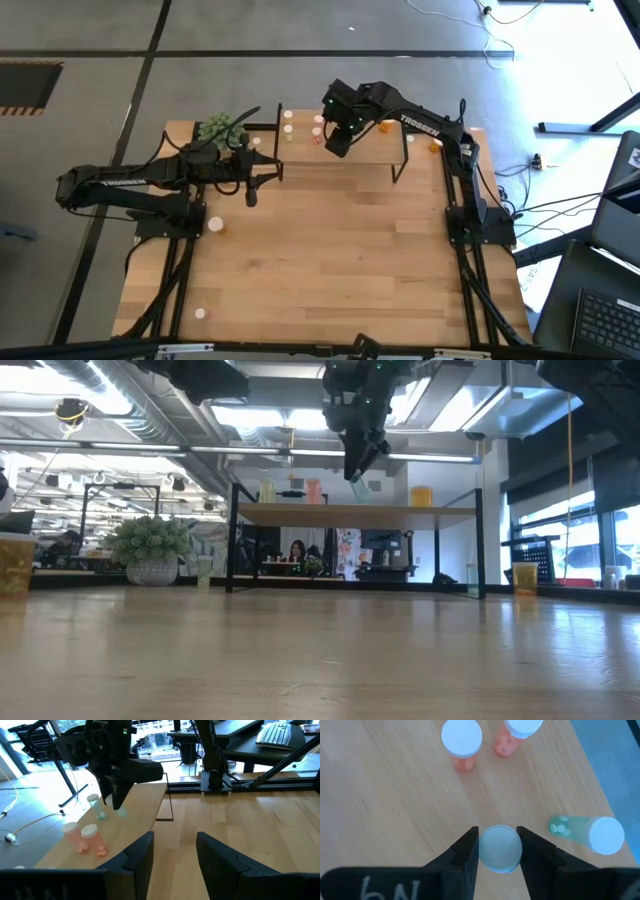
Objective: Pick and place medicine bottles onto shelf by color
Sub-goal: Put the bottom blue pill bottle on the shelf aligned with the other blue pill bottle
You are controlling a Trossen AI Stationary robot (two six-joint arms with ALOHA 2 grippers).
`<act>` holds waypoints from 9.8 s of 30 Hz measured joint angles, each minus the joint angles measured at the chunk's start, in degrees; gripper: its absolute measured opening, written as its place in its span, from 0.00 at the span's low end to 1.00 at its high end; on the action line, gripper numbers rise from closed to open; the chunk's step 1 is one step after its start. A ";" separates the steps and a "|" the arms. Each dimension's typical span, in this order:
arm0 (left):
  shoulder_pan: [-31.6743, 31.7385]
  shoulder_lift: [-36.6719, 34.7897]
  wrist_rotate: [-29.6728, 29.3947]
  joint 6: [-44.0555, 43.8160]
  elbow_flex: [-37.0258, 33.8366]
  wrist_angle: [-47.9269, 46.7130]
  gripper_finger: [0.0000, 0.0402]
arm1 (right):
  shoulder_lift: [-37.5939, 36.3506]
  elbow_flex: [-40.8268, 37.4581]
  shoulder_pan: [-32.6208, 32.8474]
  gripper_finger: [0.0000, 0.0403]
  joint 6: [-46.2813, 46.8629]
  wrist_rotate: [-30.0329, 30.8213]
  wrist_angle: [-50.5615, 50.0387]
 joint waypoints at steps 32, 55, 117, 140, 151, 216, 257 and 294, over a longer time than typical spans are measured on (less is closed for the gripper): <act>0.00 1.08 -0.04 -0.11 0.02 0.16 0.35 | 1.92 0.11 -0.84 0.31 -0.40 -0.55 1.14; 0.00 1.55 -2.38 -0.02 0.04 -0.09 0.35 | 1.95 0.04 -0.84 0.31 -0.47 -0.57 1.15; 0.39 1.53 -21.66 -7.10 0.00 3.80 0.35 | -4.35 0.02 -0.28 0.31 5.69 -3.01 3.53; 0.39 1.53 -21.66 -7.08 0.00 3.80 0.35 | -7.41 0.04 0.15 0.31 5.49 -2.84 -3.43; 0.39 1.53 -21.68 -7.08 0.00 3.82 0.35 | -7.41 0.04 0.15 0.31 5.58 1.51 -5.15; 0.38 1.53 -21.68 -7.09 0.00 3.82 0.35 | -25.09 0.04 0.71 0.31 3.77 4.52 -7.94; 0.39 1.53 -21.66 -7.08 0.00 3.82 0.35 | -43.35 -60.87 -0.96 0.31 5.72 -8.13 54.96; 0.38 1.53 -21.66 -7.09 0.00 3.82 0.35 | -32.57 -60.94 -1.60 0.31 6.82 -3.73 59.73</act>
